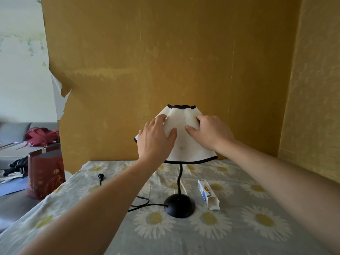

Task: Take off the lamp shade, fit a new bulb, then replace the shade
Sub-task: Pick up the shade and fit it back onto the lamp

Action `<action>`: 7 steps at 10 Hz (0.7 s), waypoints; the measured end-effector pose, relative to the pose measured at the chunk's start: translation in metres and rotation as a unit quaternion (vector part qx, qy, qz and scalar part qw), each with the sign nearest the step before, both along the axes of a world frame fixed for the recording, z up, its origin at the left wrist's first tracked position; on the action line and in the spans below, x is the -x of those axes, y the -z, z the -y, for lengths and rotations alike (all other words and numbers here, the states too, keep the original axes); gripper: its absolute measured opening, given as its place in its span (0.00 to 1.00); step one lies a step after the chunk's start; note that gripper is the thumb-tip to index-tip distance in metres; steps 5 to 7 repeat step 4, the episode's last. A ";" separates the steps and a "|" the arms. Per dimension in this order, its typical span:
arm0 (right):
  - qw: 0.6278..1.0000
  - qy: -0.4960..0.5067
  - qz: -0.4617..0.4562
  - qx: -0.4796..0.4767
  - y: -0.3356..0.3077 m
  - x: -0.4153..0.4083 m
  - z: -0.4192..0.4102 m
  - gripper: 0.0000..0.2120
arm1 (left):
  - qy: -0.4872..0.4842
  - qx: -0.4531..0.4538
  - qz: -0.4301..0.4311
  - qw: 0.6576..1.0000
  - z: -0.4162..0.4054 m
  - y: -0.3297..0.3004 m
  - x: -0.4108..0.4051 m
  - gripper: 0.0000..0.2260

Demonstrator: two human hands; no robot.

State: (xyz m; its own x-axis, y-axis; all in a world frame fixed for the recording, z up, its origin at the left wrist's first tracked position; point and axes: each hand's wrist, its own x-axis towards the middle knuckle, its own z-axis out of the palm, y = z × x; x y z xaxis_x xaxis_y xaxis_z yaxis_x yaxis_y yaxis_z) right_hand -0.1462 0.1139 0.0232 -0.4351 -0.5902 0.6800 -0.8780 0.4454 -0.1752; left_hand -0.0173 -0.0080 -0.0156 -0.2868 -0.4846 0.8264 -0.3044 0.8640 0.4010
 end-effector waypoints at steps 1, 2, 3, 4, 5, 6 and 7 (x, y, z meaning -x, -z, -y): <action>1.000 0.000 0.003 -0.003 0.000 0.000 -0.002 0.21 | -0.009 0.014 0.007 1.000 -0.001 -0.001 0.001 0.20; 1.000 0.002 0.000 -0.002 -0.001 0.001 -0.004 0.22 | -0.014 0.021 0.012 1.000 -0.003 -0.003 0.002 0.20; 1.000 -0.001 0.004 0.005 -0.004 0.000 -0.007 0.22 | -0.011 0.026 0.016 0.999 -0.004 -0.004 0.003 0.20; 1.000 0.001 0.003 0.015 -0.007 0.001 -0.011 0.26 | -0.014 0.035 0.011 0.999 -0.007 -0.006 0.004 0.20; 1.000 0.001 0.003 0.015 -0.007 0.001 -0.011 0.26 | -0.014 0.035 0.011 0.999 -0.007 -0.006 0.004 0.20; 1.000 0.001 0.003 0.015 -0.007 0.001 -0.011 0.26 | -0.014 0.035 0.011 0.999 -0.007 -0.006 0.004 0.20; 1.000 0.001 0.003 0.015 -0.007 0.001 -0.011 0.26 | -0.014 0.035 0.011 0.999 -0.007 -0.006 0.004 0.20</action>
